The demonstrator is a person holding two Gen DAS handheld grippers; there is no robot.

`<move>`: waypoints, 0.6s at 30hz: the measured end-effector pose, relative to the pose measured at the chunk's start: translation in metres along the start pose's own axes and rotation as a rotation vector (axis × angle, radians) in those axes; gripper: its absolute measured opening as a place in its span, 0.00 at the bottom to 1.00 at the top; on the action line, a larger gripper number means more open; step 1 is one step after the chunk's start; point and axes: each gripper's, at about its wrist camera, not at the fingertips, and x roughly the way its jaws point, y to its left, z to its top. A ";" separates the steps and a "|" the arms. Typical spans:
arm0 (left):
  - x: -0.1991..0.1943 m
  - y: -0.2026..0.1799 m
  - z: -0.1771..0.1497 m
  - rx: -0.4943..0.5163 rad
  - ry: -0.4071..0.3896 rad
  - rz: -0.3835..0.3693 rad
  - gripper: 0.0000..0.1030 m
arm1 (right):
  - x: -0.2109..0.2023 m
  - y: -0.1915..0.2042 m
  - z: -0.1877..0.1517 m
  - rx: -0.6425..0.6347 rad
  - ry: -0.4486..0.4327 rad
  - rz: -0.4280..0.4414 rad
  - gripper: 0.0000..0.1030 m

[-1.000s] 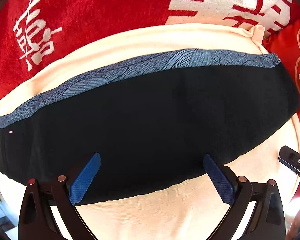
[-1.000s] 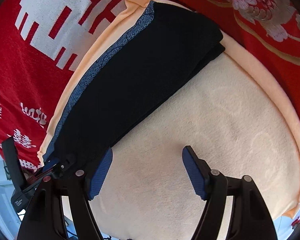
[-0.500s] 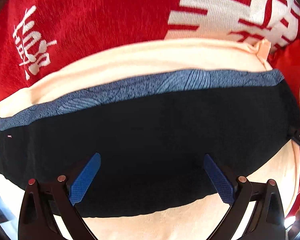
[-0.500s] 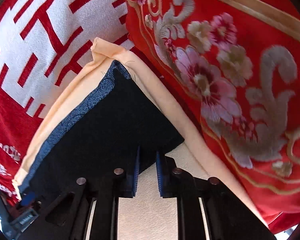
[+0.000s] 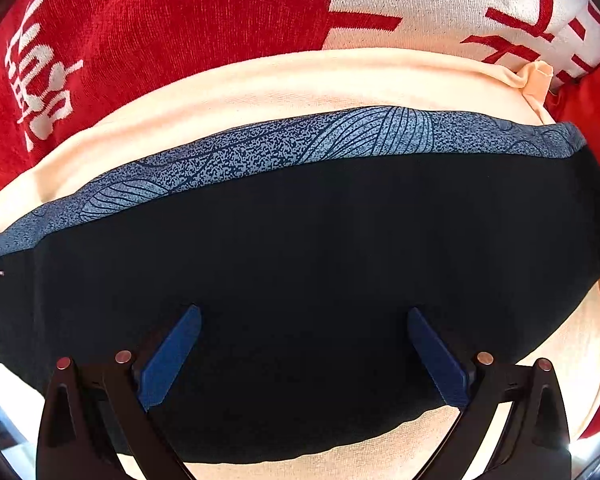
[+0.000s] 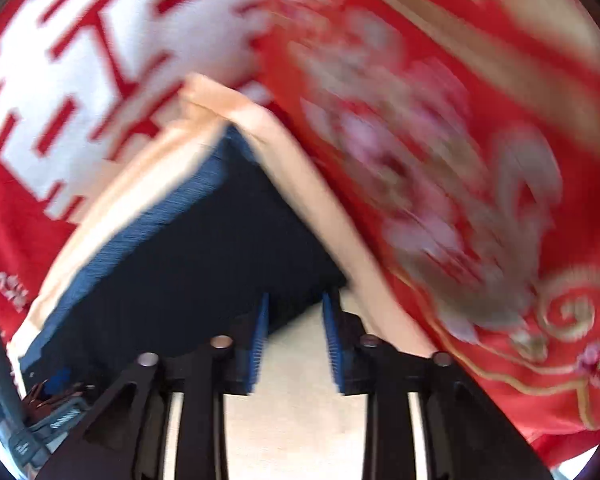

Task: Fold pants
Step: 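Lift the folded end with the right tool and fold it over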

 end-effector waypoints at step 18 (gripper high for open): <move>0.006 0.014 0.017 0.005 0.013 -0.011 1.00 | 0.023 -0.022 -0.038 0.290 0.101 0.417 0.43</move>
